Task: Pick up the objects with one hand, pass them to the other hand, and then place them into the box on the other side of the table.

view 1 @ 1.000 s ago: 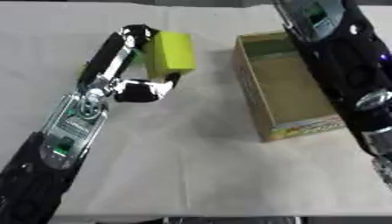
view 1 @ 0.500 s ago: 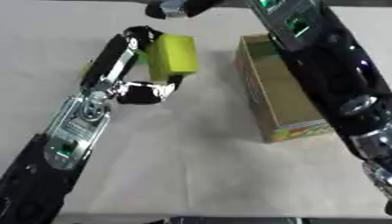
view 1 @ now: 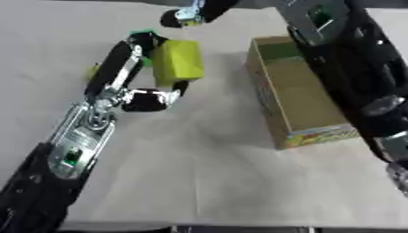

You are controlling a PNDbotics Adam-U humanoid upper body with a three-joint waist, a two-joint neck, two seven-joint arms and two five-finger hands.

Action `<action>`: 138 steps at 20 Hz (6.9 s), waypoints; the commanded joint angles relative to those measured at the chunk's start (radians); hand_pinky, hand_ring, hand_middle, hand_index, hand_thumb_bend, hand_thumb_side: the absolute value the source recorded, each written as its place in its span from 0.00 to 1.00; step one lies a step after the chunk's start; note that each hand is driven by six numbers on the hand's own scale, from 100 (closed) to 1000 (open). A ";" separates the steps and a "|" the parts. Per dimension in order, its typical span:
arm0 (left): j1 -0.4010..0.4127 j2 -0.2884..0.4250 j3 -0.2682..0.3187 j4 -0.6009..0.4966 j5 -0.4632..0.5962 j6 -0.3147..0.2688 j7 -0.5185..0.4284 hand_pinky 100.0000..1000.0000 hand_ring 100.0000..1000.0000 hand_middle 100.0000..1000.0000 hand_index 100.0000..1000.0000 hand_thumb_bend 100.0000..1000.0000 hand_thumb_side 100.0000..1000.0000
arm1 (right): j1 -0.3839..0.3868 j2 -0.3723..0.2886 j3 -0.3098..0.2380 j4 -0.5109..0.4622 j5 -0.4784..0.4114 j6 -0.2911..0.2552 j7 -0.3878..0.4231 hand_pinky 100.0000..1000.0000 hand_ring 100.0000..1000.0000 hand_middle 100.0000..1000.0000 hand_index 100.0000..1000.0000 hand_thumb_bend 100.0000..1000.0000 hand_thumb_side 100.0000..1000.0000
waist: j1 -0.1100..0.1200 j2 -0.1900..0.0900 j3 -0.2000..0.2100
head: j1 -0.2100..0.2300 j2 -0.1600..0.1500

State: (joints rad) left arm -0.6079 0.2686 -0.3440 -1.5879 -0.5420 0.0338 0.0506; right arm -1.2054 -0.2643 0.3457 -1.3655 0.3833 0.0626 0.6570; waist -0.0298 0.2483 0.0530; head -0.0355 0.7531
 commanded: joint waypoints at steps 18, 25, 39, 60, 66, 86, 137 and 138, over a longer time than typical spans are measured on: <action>-0.003 0.016 0.051 -0.027 -0.034 0.011 0.064 0.66 0.55 0.42 0.42 0.00 0.00 | 0.037 -0.048 0.026 -0.137 0.032 -0.037 0.096 0.82 0.71 0.68 0.78 0.45 0.25 | -0.012 -0.022 -0.007 | 0.014 -0.008; -0.007 0.002 0.063 -0.054 -0.050 0.034 0.062 0.65 0.54 0.41 0.42 0.00 0.00 | 0.054 -0.045 0.031 -0.161 0.074 -0.063 0.092 0.84 0.76 0.70 0.78 0.46 0.27 | -0.009 -0.019 -0.003 | 0.016 -0.010; -0.010 -0.024 0.076 -0.095 0.005 0.086 0.053 0.63 0.53 0.39 0.41 0.00 0.02 | 0.074 -0.037 0.039 -0.166 0.100 -0.076 0.089 0.85 0.75 0.73 0.79 0.46 0.27 | -0.005 -0.013 0.001 | 0.017 -0.013; -0.014 -0.036 0.071 -0.102 0.040 0.082 0.051 0.63 0.52 0.39 0.41 0.00 0.06 | 0.081 -0.036 0.032 -0.167 0.138 -0.068 0.028 0.85 0.76 0.74 0.80 0.47 0.28 | -0.004 -0.007 0.008 | 0.012 -0.026; -0.014 -0.038 0.070 -0.103 0.040 0.080 0.046 0.63 0.52 0.39 0.41 0.00 0.06 | 0.080 -0.037 0.032 -0.171 0.156 -0.067 0.010 0.85 0.76 0.75 0.82 0.47 0.28 | -0.003 -0.006 0.007 | 0.012 -0.027; -0.019 -0.040 0.067 -0.132 0.042 0.067 0.034 0.64 0.52 0.39 0.41 0.00 0.07 | 0.081 -0.033 0.037 -0.149 0.162 -0.081 0.025 0.85 0.76 0.76 0.82 0.47 0.28 | -0.004 -0.001 0.009 | 0.010 -0.028; -0.011 -0.047 0.064 -0.130 0.045 0.061 0.021 0.68 0.59 0.46 0.54 0.00 0.14 | 0.086 -0.039 0.048 -0.144 0.075 -0.028 0.012 0.81 0.65 0.53 0.60 0.25 0.01 | -0.002 0.003 0.009 | -0.011 -0.054; -0.010 -0.047 0.064 -0.130 0.044 0.061 0.020 0.68 0.59 0.47 0.55 0.01 0.15 | 0.086 -0.039 0.048 -0.144 0.074 -0.027 0.011 0.81 0.65 0.53 0.59 0.24 0.01 | -0.002 0.003 0.009 | -0.011 -0.054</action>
State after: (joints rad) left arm -0.6069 0.2205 -0.2870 -1.7053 -0.4951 0.0972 0.0676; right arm -1.1037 -0.2875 0.4005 -1.4978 0.4632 0.0348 0.6688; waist -0.0338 0.2531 0.0625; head -0.0451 0.6938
